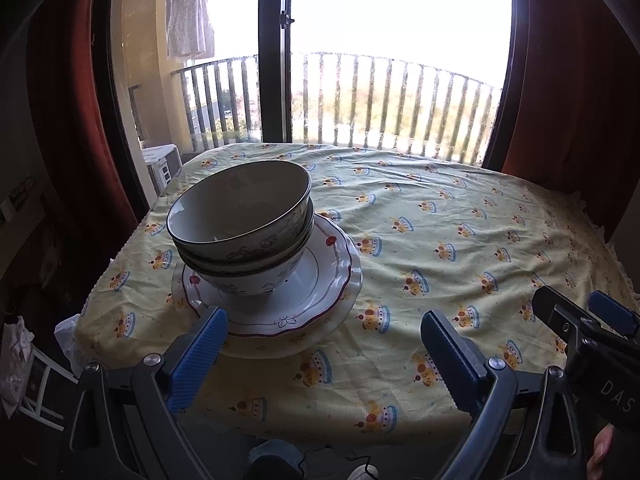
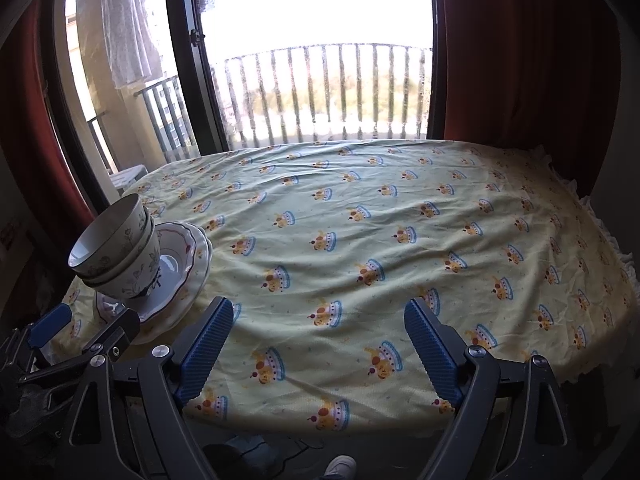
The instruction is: Organize plates and bowls
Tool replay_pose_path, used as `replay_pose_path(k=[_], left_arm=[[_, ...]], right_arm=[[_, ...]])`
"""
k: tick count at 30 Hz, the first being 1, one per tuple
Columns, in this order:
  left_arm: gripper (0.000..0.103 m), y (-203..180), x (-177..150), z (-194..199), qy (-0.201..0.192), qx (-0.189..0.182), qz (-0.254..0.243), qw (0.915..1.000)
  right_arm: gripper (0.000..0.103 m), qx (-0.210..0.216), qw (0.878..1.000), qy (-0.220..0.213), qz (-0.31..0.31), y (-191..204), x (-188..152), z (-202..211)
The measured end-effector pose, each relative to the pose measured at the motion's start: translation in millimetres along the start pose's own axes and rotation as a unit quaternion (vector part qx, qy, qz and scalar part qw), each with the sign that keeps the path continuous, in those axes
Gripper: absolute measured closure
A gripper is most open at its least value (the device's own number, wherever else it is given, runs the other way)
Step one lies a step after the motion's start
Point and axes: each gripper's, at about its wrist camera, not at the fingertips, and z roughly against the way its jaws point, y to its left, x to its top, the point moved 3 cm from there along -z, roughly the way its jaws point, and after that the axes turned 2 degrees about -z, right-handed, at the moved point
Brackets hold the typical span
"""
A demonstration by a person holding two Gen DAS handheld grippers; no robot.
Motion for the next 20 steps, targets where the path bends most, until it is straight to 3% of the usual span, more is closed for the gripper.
replay_pose_path(k=[20], left_arm=[[0.000, -3.0, -1.0, -1.4, 0.002, 0.005, 0.006, 1.0000]], right_arm=[[0.013, -0.003, 1.000, 0.000, -0.009, -5.1, -1.4, -0.4]])
